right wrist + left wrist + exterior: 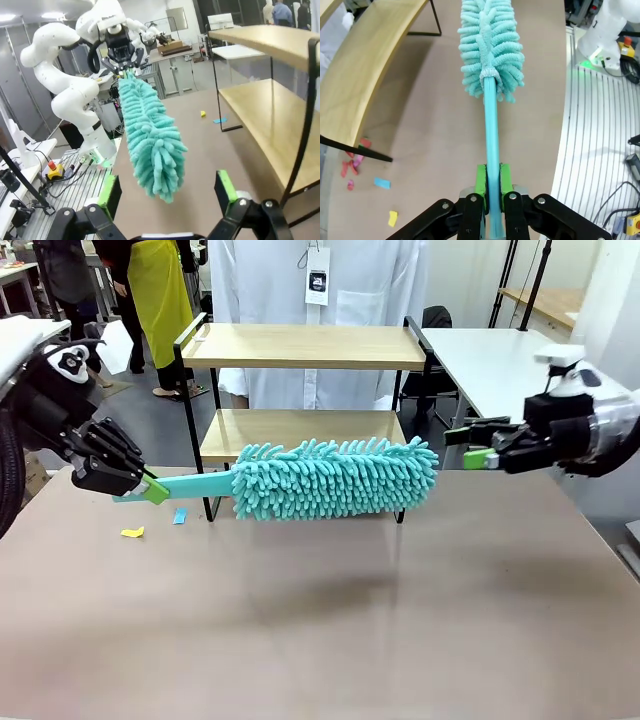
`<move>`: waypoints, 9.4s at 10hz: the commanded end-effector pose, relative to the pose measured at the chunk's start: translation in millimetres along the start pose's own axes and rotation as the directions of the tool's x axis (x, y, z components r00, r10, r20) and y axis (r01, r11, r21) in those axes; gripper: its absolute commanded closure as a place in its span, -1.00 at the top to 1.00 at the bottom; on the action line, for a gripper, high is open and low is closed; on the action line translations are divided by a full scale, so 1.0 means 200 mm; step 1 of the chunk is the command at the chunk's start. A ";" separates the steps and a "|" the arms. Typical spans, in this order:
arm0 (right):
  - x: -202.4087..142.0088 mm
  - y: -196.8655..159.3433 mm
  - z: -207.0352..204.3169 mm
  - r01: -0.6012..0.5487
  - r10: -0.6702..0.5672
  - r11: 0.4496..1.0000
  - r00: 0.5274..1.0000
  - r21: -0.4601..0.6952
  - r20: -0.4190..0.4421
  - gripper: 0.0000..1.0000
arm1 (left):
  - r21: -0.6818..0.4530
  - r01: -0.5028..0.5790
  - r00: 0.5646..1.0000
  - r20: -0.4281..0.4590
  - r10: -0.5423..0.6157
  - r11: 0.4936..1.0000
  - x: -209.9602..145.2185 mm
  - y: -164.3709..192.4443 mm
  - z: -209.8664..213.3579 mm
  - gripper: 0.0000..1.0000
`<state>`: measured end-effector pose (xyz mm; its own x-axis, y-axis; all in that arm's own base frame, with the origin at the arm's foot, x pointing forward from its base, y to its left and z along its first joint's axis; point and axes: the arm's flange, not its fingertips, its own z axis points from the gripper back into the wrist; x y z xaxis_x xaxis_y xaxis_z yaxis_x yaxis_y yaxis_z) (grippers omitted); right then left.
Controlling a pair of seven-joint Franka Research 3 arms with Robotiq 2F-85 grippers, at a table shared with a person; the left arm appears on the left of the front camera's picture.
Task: Clean the shelf.
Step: Hand the Duster back to the human.
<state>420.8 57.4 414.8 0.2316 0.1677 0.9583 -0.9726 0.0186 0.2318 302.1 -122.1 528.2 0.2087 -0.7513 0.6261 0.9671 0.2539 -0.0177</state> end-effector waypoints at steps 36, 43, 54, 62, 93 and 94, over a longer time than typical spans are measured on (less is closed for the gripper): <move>-0.13 -0.02 -0.50 -0.039 0.020 0.987 0.993 0.153 0.119 -1.00 | -0.031 -0.053 0.933 0.354 0.060 0.998 -0.23 0.05 0.37 1.00; -0.14 -0.02 -0.50 -0.033 0.014 0.987 0.992 0.156 0.122 -0.67 | -0.032 -0.066 0.898 0.434 0.073 0.997 -0.43 0.10 0.58 1.00; 0.73 0.37 0.52 0.000 0.251 0.743 0.927 -0.669 0.278 -0.67 | -0.032 -0.066 0.898 0.434 0.073 0.997 -0.43 0.10 0.58 1.00; 0.21 0.38 1.03 0.237 0.197 0.225 0.939 -0.945 0.282 -0.67 | -0.032 -0.066 0.898 0.434 0.073 0.997 -0.43 0.10 0.58 1.00; -0.10 0.26 1.00 0.257 -0.033 0.257 0.966 -0.932 0.257 1.00 | -0.032 -0.066 0.898 0.434 0.073 0.997 -0.43 0.10 0.58 1.00; -0.02 0.30 1.04 0.285 -0.020 0.261 0.957 -0.922 0.290 1.00 | -0.032 -0.066 0.898 0.434 0.073 0.997 -0.43 0.10 0.58 1.00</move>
<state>373.1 -140.1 433.9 0.2589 -0.0798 0.9626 -0.2020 0.9701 0.1348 284.6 19.9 563.1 0.2178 -0.4050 0.8880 0.9498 0.2973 -0.0974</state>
